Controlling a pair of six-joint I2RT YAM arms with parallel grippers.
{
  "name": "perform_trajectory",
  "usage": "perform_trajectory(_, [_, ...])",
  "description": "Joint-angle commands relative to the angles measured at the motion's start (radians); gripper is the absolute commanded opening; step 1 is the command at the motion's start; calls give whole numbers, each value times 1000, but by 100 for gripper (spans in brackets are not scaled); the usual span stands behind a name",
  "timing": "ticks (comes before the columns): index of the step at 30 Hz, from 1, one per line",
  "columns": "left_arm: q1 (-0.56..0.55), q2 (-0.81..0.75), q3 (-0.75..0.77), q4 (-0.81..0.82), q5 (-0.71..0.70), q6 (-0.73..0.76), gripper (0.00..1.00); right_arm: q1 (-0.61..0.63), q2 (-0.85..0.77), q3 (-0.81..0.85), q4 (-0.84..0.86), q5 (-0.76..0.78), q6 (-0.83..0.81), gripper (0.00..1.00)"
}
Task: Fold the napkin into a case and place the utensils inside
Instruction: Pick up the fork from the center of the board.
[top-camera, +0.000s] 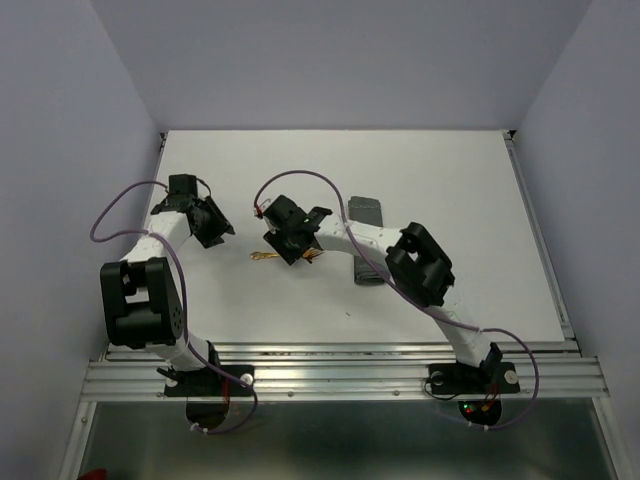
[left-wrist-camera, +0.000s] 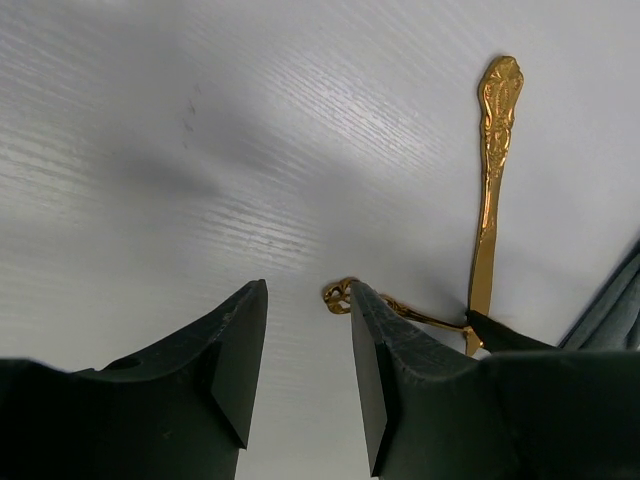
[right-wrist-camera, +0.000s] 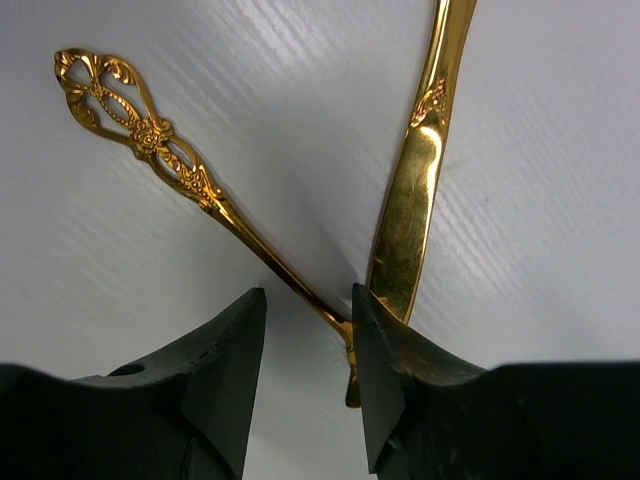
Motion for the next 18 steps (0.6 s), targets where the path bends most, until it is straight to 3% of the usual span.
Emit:
perform_trajectory(1, [2,-55,-8,19,25,35,50,7,27,37,24,-21,-17,44])
perform_trajectory(6, [2,-58,-14,20,25,43,50,16,12,23,38,-31,-10,36])
perform_trajectory(11, [4,-65,-20,25,25,44,50,35,-5,23,41,-37,-13,16])
perform_trajectory(15, [2,-81,-20,24,7,43,50,44,-22,24,47,-32,-10,12])
perform_trajectory(18, [4,-99,-14,20,4,41,50,44,-55,17,69,-38,6,1])
